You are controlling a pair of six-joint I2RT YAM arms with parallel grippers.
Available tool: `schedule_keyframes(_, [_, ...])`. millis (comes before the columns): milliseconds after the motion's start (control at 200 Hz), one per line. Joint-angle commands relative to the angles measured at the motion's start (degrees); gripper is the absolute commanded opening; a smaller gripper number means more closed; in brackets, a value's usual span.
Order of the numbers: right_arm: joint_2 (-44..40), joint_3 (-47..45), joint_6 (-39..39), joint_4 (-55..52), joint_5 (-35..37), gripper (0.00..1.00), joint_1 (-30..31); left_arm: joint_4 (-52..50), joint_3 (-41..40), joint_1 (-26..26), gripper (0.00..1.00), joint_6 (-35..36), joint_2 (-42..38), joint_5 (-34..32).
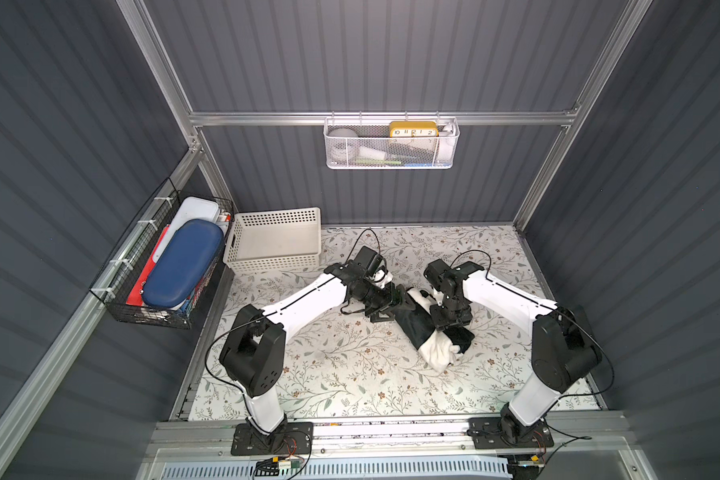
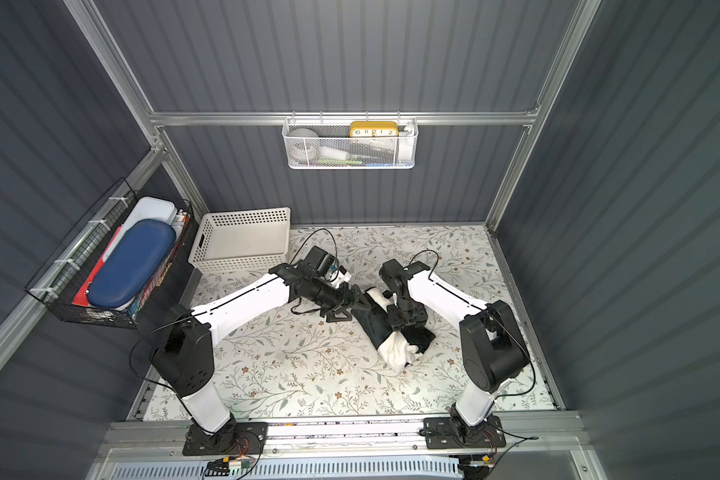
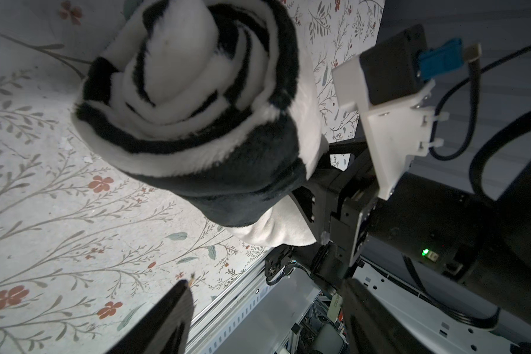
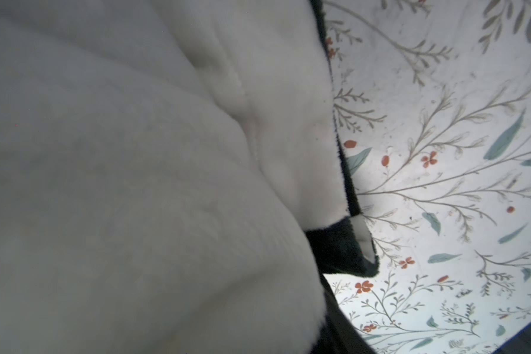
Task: Roll up the pillowcase
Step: Roll the pillowcase at the center of the board.
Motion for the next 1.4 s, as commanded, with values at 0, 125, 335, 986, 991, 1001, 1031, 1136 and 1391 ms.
schedule_keyframes(0, [1.04,0.63,0.44,0.46,-0.15,0.57,-1.38,0.5,2.25,-1.22,0.8,-0.08,2.36,1.82])
schedule_keyframes(125, [-1.89,0.85,-0.5,0.91,-2.39,0.67,-1.46,0.57,4.9,-1.58,0.8,0.52,5.41,2.11])
schedule_keyframes(335, [-4.31,1.66,-1.74,-0.64,-0.37,0.71,-1.43,-4.72,14.82,-1.67,0.79,3.76,13.56,0.16])
schedule_keyframes(986, [0.98,1.64,1.99,-1.5,14.25,0.68,-2.39,-5.32,32.78,-2.68,0.79,2.39,27.24,2.75])
schedule_keyframes(991, [1.01,1.62,2.02,-1.48,14.29,0.68,-2.4,-5.32,32.81,-2.71,0.79,2.39,27.29,2.74])
schedule_keyframes(1001, [1.14,1.54,2.08,-1.41,14.23,0.68,-2.38,-5.26,32.9,-2.72,0.79,2.39,27.43,2.73])
schedule_keyframes(1031, [1.46,1.74,2.44,-1.63,14.28,0.68,-2.45,-5.24,33.14,-2.67,0.79,2.26,27.87,2.56])
schedule_keyframes(1136, [2.78,1.4,2.99,-2.35,15.48,0.67,-2.48,-4.8,33.1,-2.73,0.79,2.13,28.93,2.36])
schedule_keyframes(1391, [0.81,1.39,4.06,-2.21,17.6,0.65,-2.48,-4.87,35.05,-2.7,0.79,1.69,31.21,2.32])
